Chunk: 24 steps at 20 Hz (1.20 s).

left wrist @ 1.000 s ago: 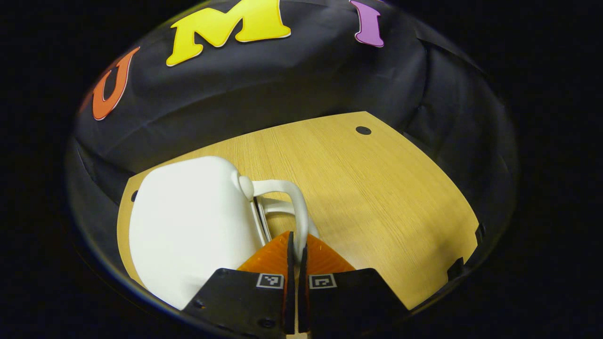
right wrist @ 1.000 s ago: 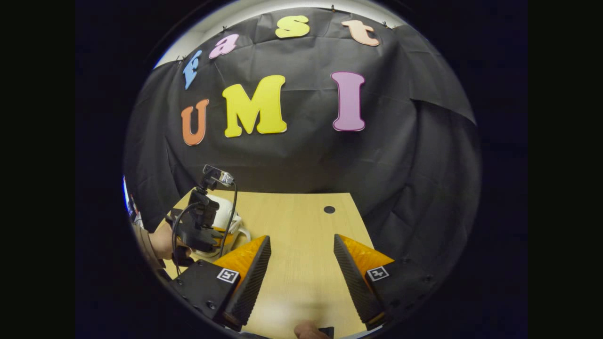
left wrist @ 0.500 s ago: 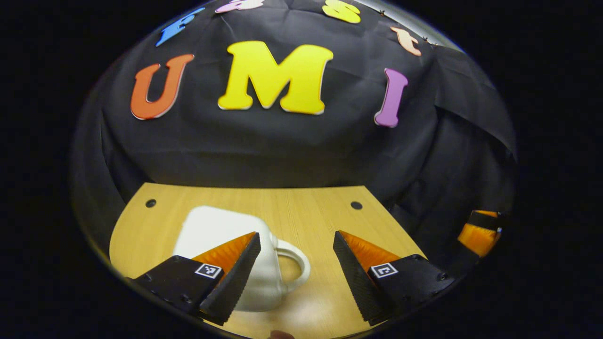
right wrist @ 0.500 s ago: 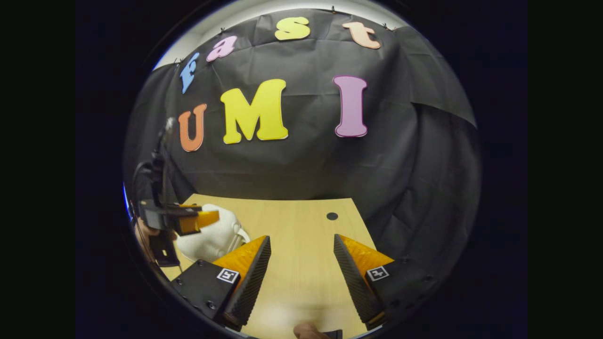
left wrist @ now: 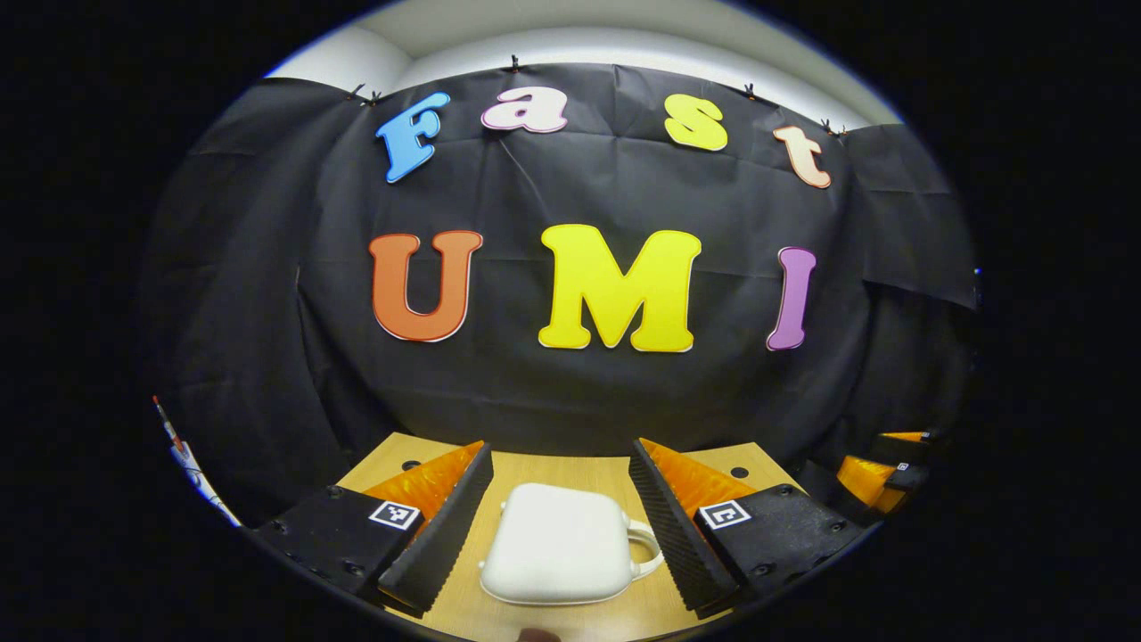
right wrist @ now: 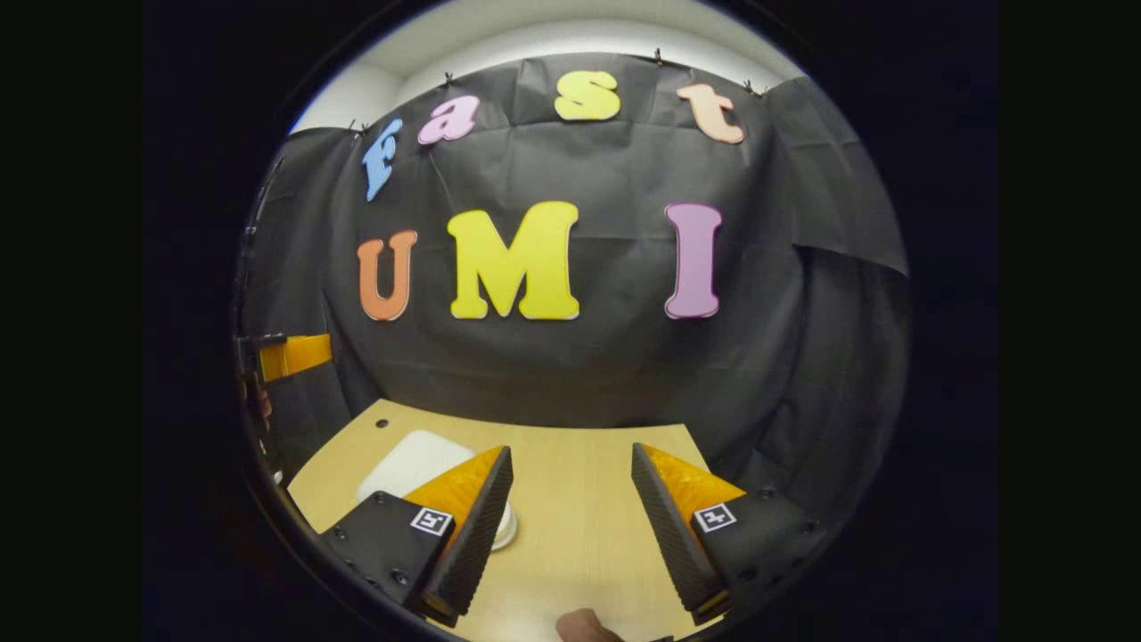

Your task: First open the suitcase, pack the skin care products into it, and then close the suitcase.

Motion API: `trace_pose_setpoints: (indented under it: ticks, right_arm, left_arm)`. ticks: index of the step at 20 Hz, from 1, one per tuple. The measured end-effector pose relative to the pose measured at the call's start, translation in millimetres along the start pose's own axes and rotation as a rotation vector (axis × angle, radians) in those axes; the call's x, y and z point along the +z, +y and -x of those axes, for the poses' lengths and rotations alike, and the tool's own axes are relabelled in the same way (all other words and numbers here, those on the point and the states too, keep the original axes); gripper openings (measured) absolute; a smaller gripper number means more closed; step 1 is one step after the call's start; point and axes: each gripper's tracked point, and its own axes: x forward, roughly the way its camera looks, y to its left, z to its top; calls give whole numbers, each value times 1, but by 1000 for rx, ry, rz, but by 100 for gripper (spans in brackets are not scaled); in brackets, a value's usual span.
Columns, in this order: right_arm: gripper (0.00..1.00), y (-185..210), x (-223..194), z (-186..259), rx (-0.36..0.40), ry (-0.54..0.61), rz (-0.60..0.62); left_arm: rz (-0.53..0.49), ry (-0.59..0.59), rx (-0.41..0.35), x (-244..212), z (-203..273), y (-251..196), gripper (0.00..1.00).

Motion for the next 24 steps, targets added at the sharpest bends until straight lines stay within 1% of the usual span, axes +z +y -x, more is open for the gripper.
trace_pose_setpoints:
  ticks: [2, 4, 6, 8, 9, 10, 12, 13, 14, 15, 20, 21, 22, 24]
  right_arm:
    - [80, 14, 6, 10, 8, -44, 8]
    - [80, 31, 6, 18, 25, -69, 32]
    - [80, 48, 1, 24, 48, -75, 73]
    - [78, 62, -7, 26, 66, -64, 108]
    - [82, 70, -9, 26, 80, -57, 114]
    - [80, 76, -10, 27, 86, -56, 121]
    - [80, 82, -9, 30, 92, -59, 135]
    - [80, 84, -10, 30, 91, -60, 144]
    - [78, 86, -10, 32, 93, -61, 147]
    - [80, 87, -10, 32, 92, -61, 147]
    - [80, 81, -12, 32, 66, -52, 150]
    - [80, 78, -12, 31, 63, -53, 147]
    - [80, 77, -11, 30, 61, -53, 144]
    - [80, 74, -12, 27, 57, -51, 141]
  left_arm:
    - [21, -5, -2, -9, 18, -1, 98]
    - [30, -11, -13, -25, 23, -9, 98]
    - [15, -4, -45, -38, 38, -14, 98]
    - [-11, 5, -68, -44, 38, -20, 98]
    - [-20, -1, -75, -43, 37, -20, 98]
    - [-24, -11, -75, -41, 37, -19, 98]
    - [-20, -25, -90, -39, 34, -21, 98]
    - [-20, -25, -95, -40, 33, -21, 98]
    - [-19, -25, -101, -40, 33, -21, 98]
    - [-18, -24, -106, -41, 31, -23, 98]
    - [-20, -21, -134, -43, 25, -30, 98]
    - [-23, -21, -141, -44, 24, -33, 89]
    - [-26, -20, -145, -45, 23, -36, 98]
    - [-33, -22, -144, -44, 20, -37, 98]
